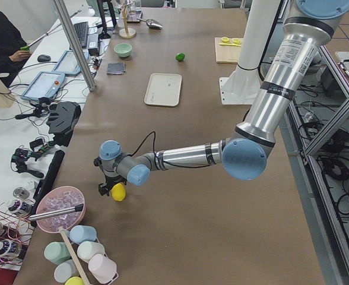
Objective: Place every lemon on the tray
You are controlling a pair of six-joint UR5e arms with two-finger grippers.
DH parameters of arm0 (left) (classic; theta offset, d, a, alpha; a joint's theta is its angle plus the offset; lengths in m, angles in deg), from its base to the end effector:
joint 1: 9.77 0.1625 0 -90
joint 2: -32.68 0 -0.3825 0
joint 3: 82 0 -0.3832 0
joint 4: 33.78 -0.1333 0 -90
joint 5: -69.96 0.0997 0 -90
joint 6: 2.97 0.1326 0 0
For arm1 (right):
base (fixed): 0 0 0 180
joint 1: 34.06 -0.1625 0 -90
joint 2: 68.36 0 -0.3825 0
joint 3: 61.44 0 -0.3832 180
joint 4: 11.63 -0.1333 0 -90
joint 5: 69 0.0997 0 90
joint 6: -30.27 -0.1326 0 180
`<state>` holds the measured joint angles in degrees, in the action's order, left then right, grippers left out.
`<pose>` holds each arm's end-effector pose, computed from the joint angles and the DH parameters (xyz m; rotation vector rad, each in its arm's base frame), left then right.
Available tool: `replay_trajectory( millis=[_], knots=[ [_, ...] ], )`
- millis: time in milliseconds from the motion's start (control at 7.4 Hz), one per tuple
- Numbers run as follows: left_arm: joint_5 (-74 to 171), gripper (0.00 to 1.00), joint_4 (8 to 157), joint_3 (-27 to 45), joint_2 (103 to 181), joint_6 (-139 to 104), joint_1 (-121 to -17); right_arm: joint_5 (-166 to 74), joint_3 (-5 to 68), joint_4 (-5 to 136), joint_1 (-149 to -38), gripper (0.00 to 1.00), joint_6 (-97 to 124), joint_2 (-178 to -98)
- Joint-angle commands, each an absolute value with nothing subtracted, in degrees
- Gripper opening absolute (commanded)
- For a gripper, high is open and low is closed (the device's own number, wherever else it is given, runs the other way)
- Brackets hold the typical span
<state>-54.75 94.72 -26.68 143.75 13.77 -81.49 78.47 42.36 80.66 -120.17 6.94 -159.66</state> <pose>0.1478 -0.6318 0.6665 0.4220 0.6150 0.7148 -0.0109 -0.4766 0.5145 -0.0771 -1.0125 0.2204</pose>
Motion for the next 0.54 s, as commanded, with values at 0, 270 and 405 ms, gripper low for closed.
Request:
replay_trajectory(
  millis=[0,270,405],
  knots=[
    [-55.19,0.97,94.81,-27.24,142.99,13.73,-81.40,78.05,43.93,80.66,-119.84,1.00,5.49,-159.68],
    [-55.20,0.97,94.81,-27.24,142.98,13.73,-81.40,77.87,44.03,80.66,-119.75,1.00,5.40,-159.41],
    [-55.29,0.76,94.81,-27.16,143.25,13.29,-81.40,77.87,44.03,80.66,-119.75,1.00,5.40,-159.41]
  ],
)
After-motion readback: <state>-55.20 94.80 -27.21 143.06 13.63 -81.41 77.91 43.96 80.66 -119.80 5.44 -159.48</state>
